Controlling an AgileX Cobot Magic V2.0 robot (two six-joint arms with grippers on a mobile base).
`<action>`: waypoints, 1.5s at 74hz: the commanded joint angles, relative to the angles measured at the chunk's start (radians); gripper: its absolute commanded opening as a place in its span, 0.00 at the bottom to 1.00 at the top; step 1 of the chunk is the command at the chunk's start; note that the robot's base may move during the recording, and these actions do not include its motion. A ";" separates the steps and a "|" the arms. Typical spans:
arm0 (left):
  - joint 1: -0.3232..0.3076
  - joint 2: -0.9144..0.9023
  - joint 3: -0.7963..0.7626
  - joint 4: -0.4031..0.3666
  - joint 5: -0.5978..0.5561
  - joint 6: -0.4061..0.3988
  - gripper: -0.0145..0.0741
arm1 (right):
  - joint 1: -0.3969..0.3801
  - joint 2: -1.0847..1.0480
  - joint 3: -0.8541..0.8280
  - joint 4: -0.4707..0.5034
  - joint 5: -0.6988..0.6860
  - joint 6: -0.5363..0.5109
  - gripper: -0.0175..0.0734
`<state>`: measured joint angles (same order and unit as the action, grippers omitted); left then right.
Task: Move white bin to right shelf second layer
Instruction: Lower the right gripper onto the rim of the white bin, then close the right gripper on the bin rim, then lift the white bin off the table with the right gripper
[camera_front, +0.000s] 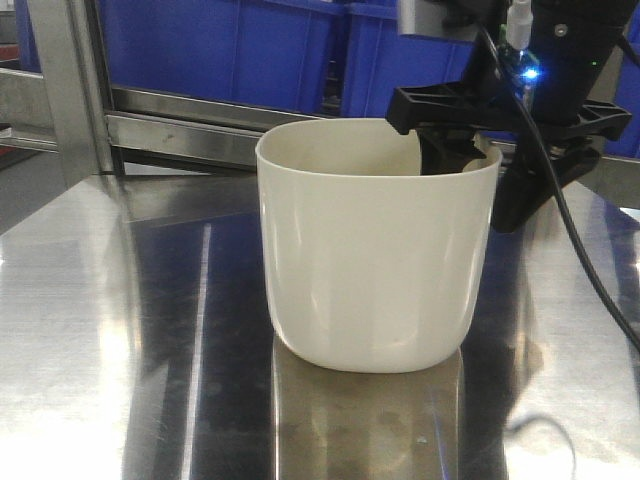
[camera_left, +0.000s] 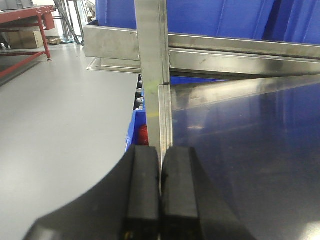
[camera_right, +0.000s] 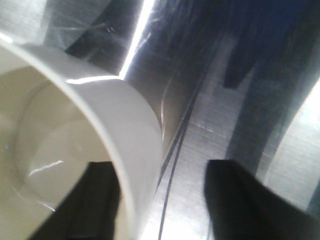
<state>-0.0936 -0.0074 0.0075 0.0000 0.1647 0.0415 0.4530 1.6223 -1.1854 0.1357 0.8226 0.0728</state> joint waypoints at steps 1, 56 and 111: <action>-0.005 -0.014 0.037 0.000 -0.087 -0.003 0.26 | 0.005 -0.040 -0.034 -0.004 -0.060 0.000 0.51; -0.005 -0.014 0.037 0.000 -0.087 -0.003 0.26 | 0.024 -0.236 -0.113 -0.102 -0.242 -0.001 0.25; -0.005 -0.014 0.037 0.000 -0.087 -0.003 0.26 | -0.228 -0.836 0.403 -0.097 -0.414 -0.001 0.25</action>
<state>-0.0936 -0.0074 0.0075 0.0000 0.1647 0.0415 0.2662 0.8635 -0.8190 0.0380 0.5266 0.0728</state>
